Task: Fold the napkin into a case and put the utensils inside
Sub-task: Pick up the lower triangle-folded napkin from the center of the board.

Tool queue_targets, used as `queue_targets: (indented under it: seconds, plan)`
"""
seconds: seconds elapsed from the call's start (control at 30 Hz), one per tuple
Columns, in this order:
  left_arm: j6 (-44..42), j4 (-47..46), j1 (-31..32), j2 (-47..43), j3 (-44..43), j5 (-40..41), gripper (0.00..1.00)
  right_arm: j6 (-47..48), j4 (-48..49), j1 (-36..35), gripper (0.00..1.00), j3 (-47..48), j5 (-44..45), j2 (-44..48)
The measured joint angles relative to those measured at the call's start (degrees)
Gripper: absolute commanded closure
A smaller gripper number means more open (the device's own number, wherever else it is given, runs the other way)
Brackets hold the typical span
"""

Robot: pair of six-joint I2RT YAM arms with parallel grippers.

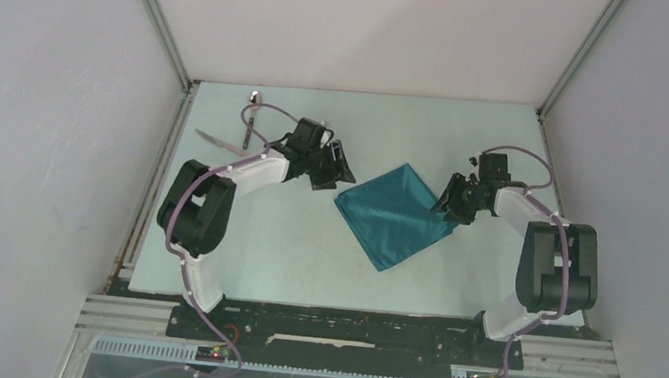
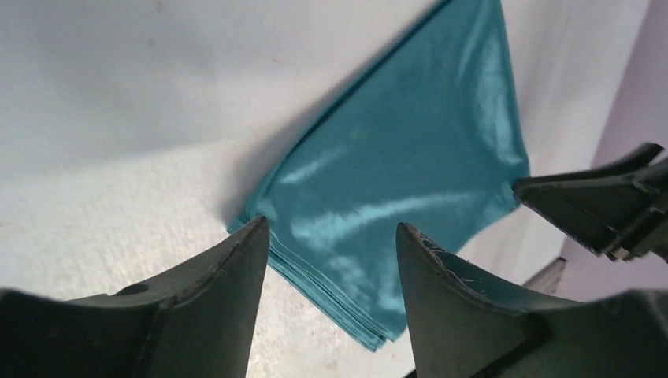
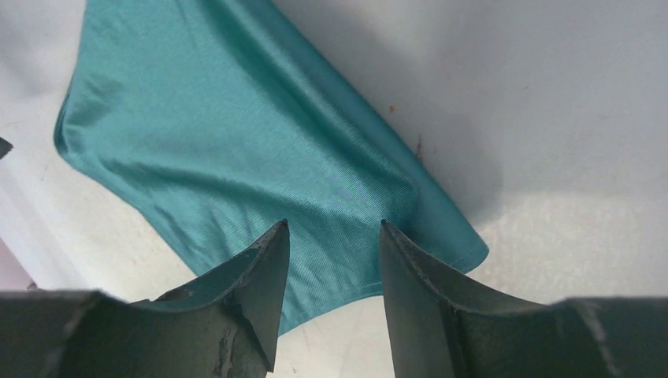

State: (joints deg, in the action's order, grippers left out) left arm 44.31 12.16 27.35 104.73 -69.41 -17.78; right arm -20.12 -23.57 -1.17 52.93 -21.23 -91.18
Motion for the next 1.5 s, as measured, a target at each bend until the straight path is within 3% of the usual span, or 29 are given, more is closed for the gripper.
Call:
queue_targets:
  seconds: [0.37, 0.5, 0.63, 0.8, 0.93, 1.07, 1.5]
  plan:
    - [-3.8, 7.0, 0.3, 7.3, -3.7, 6.2, 0.49, 0.5, -0.6, -3.3, 0.45, 0.0, 9.6, -1.0]
    - [-3.8, 6.4, 0.3, 7.3, -3.2, 5.1, 0.54, 1.6, -2.5, -11.1, 0.33, 0.0, 14.8, 3.0]
    - [-3.3, 4.7, 0.3, 7.3, -1.8, 3.5, 0.65, 3.2, -4.0, -23.5, 0.11, 0.0, 18.1, 7.2]
    - [-3.0, 2.8, 0.2, 7.1, -0.1, 2.4, 0.7, 6.0, -5.6, -38.9, 0.2, 0.0, 20.0, 9.8]
    - [-2.8, 2.1, -0.1, 6.9, 0.6, 1.9, 0.72, 7.6, -7.3, -45.7, 0.35, 0.0, 21.0, 9.5]
    - [-2.8, 1.9, -0.4, 6.9, 0.8, 1.5, 0.76, 8.3, -8.0, -48.2, 0.4, 0.0, 21.5, 7.2]
    - [-2.8, 2.4, -0.9, 6.9, 0.8, 1.0, 0.78, 10.7, -6.6, -48.8, 0.38, 0.0, 21.9, -1.4]
